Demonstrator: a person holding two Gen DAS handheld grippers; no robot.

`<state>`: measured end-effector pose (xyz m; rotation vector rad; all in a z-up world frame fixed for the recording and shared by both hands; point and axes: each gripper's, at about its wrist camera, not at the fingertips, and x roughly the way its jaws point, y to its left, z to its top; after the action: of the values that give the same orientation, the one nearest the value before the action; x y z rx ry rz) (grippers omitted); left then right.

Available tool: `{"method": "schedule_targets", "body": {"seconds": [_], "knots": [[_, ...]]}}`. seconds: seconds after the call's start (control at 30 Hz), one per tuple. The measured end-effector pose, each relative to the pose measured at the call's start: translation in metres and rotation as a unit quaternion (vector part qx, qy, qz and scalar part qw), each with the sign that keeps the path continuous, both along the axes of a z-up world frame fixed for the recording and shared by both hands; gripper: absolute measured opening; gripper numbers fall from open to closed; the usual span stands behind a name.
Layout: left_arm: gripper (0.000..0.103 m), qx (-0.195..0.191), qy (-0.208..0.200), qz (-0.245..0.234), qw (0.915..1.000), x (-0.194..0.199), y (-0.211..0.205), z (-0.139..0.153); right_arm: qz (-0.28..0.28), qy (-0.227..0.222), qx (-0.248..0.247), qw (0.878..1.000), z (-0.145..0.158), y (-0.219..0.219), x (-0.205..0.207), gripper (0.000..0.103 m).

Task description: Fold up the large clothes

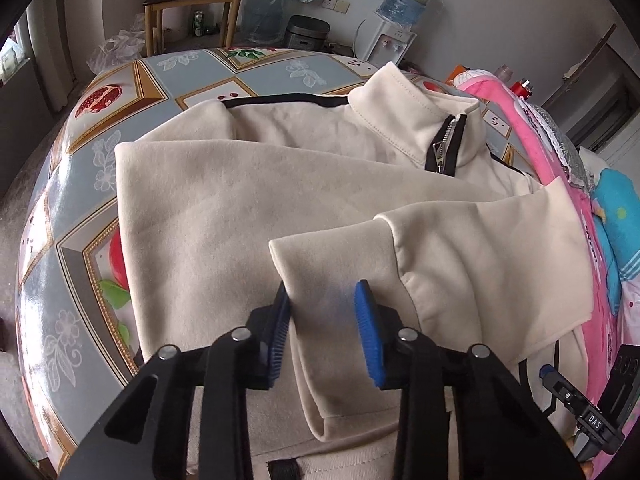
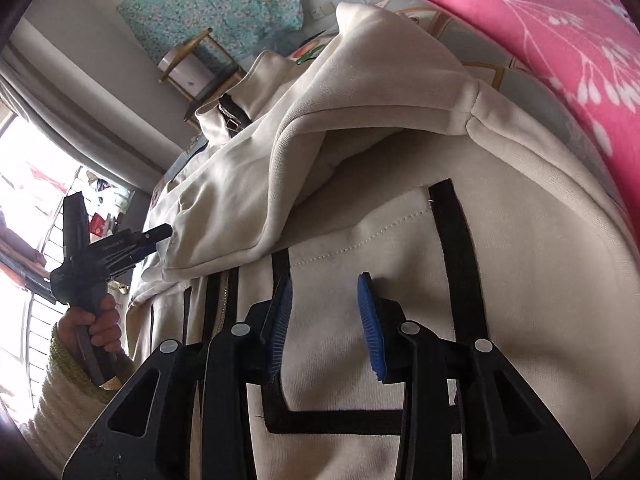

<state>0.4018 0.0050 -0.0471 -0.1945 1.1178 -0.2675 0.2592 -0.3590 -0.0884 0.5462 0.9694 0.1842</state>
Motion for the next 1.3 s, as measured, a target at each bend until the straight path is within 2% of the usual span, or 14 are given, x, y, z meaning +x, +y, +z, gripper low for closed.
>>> {"method": "schedule_targets", "body": {"seconds": [0.07,0.13,0.2,0.33,0.43,0.53,0.63,0.8,0.87,0.97,1.03,1.13,1.2,1.3], "knots": [[0.011,0.000,0.003,-0.001,1.0000,0.002,0.001,-0.001,0.001,-0.001,0.001,1.000,-0.001,-0.001,0.000,0.033],[0.008,-0.003,0.001,-0.008,1.0000,0.002,-0.001,0.002,0.002,-0.002,0.002,1.000,-0.002,0.002,0.003,0.033],[0.007,-0.005,-0.008,-0.017,0.9998,0.001,-0.001,0.011,0.002,-0.001,0.003,1.000,-0.001,0.002,0.003,0.032],[0.007,-0.052,-0.038,-0.029,0.9975,-0.007,0.011,0.058,0.005,0.001,-0.009,1.000,0.002,0.000,0.002,0.030],[0.007,-0.043,-0.076,-0.026,0.9958,-0.017,0.026,0.097,0.008,0.000,-0.017,1.000,0.002,0.002,0.002,0.029],[0.007,-0.031,-0.081,-0.016,0.9961,-0.019,0.044,0.111,0.009,-0.002,-0.017,1.000,0.001,0.003,0.001,0.029],[0.007,0.002,-0.055,0.006,0.9985,-0.014,0.059,0.091,0.008,-0.005,-0.019,1.000,0.001,0.004,0.001,0.030],[0.007,0.012,0.027,0.032,0.9991,-0.004,0.077,0.022,0.010,0.000,-0.034,0.999,0.003,0.008,0.002,0.032],[0.013,0.011,0.025,0.040,0.9988,-0.009,0.083,0.014,0.012,0.005,-0.053,0.999,0.010,0.010,0.001,0.036],[0.014,0.009,0.007,0.049,0.9987,-0.015,0.086,0.023,0.017,-0.007,-0.065,0.998,0.037,0.005,-0.006,0.045],[0.014,0.030,-0.023,0.054,0.9979,-0.020,0.086,0.036,0.015,-0.024,-0.061,0.998,0.061,-0.007,-0.007,0.050],[0.014,0.041,-0.068,0.044,0.9959,-0.030,0.082,0.052,-0.005,-0.039,-0.075,0.996,0.088,-0.030,0.008,0.056],[0.014,0.039,-0.079,0.023,0.9959,-0.032,0.073,0.054,-0.011,-0.031,-0.083,0.996,0.091,-0.042,0.034,0.058],[0.014,0.057,-0.056,-0.002,0.9968,-0.031,0.054,0.037,-0.023,0.015,-0.072,0.997,0.064,-0.056,0.083,0.056]]}}
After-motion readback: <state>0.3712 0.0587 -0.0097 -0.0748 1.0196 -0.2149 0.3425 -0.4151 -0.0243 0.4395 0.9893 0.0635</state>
